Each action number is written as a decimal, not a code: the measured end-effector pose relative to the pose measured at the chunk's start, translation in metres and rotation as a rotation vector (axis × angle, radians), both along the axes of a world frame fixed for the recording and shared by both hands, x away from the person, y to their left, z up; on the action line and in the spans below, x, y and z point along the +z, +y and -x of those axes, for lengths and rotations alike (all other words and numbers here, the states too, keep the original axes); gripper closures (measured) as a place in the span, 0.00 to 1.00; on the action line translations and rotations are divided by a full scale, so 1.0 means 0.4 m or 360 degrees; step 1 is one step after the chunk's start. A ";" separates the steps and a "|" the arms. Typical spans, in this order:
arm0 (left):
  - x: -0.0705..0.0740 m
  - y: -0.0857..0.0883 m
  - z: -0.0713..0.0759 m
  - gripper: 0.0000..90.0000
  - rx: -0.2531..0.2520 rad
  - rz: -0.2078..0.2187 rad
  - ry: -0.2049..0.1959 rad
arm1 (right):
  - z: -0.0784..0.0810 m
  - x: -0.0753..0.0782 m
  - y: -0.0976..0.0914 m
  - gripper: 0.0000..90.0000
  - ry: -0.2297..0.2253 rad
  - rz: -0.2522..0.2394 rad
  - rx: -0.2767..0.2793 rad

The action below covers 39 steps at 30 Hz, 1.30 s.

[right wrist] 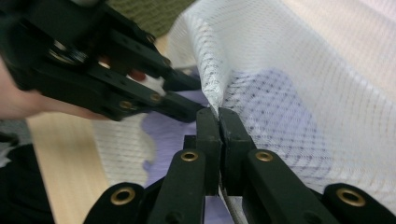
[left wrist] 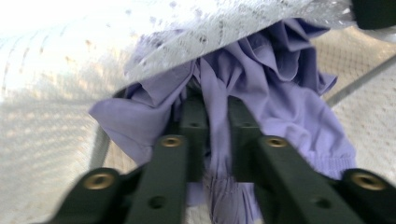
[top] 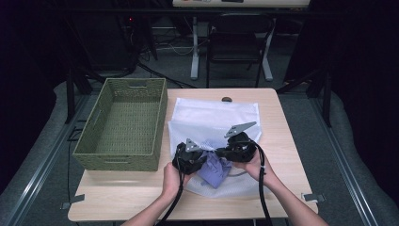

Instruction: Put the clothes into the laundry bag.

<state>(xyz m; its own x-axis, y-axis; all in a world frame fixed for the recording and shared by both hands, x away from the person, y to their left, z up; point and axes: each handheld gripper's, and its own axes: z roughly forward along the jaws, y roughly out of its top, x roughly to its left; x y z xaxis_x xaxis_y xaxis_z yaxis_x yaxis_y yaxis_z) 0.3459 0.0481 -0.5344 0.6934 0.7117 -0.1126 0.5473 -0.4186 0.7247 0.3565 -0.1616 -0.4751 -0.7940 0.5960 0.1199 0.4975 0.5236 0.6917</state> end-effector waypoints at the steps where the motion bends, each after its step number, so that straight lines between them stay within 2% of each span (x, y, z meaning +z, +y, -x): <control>1: 0.005 0.004 0.002 0.74 -0.0008 0.0001 0.0006 | -0.002 -0.004 -0.001 0.98 0.0014 -0.0003 -0.0006; 3: 0.023 0.014 0.015 0.63 -0.0027 -0.0014 0.0008 | 0.000 -0.006 -0.001 0.98 0.0014 0.0002 -0.0007; 4: 0.035 0.022 0.025 0.61 -0.0025 -0.0003 -0.0003 | 0.002 -0.005 -0.001 0.98 0.0008 0.0003 -0.0003; 7: 0.067 0.054 0.050 0.51 0.0015 -0.0009 -0.0047 | 0.004 -0.003 -0.004 0.98 0.0001 0.0000 -0.0008; 9: 0.073 0.067 0.049 0.46 0.0039 -0.0041 -0.0078 | 0.003 -0.002 -0.006 0.98 0.0003 -0.0003 -0.0008; 11: 0.064 0.064 0.032 0.43 0.0058 -0.0045 -0.0049 | 0.001 -0.002 -0.004 0.98 0.0012 0.0004 -0.0005; 14: 0.038 0.039 0.006 0.41 0.0061 -0.0039 0.0043 | 0.003 -0.003 0.006 0.98 0.0016 0.0009 0.0013; 15: 0.030 0.030 -0.001 0.41 0.0058 -0.0054 0.0056 | 0.005 -0.002 0.008 0.98 0.0006 0.0006 0.0016; 18: 0.007 0.013 -0.012 0.48 0.0092 -0.0067 0.0083 | 0.006 0.001 0.009 0.98 0.0000 -0.0011 0.0016; 23: -0.009 0.011 -0.011 0.77 0.0073 -0.0046 0.0067 | 0.002 0.004 0.007 0.98 0.0008 -0.0016 0.0015; 27: -0.007 0.015 -0.012 0.92 0.0060 -0.0018 0.0049 | 0.003 0.009 0.008 0.98 -0.0005 -0.0047 0.0014; 30: -0.002 0.013 -0.010 0.94 0.0062 0.0012 0.0019 | 0.006 0.017 0.007 0.98 -0.0012 -0.0067 0.0026; 34: 0.017 0.008 -0.002 0.94 0.0099 0.0058 -0.0104 | 0.015 0.038 0.005 0.98 -0.0036 -0.0111 0.0034; 36: 0.020 0.005 -0.006 0.95 0.0151 0.0093 -0.0152 | 0.014 0.040 0.004 0.98 -0.0038 -0.0111 0.0029; 39: 0.002 0.001 -0.022 0.90 0.0161 0.0069 -0.0086 | 0.005 0.027 0.003 0.98 -0.0007 -0.0097 0.0014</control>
<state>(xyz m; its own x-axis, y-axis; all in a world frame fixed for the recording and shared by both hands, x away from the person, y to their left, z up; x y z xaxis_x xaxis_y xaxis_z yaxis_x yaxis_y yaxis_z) 0.3547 0.0487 -0.5334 0.6240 0.7738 -0.1090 0.5450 -0.3310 0.7703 0.3543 -0.1602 -0.4643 -0.7999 0.5805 0.1524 0.4899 0.4848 0.7245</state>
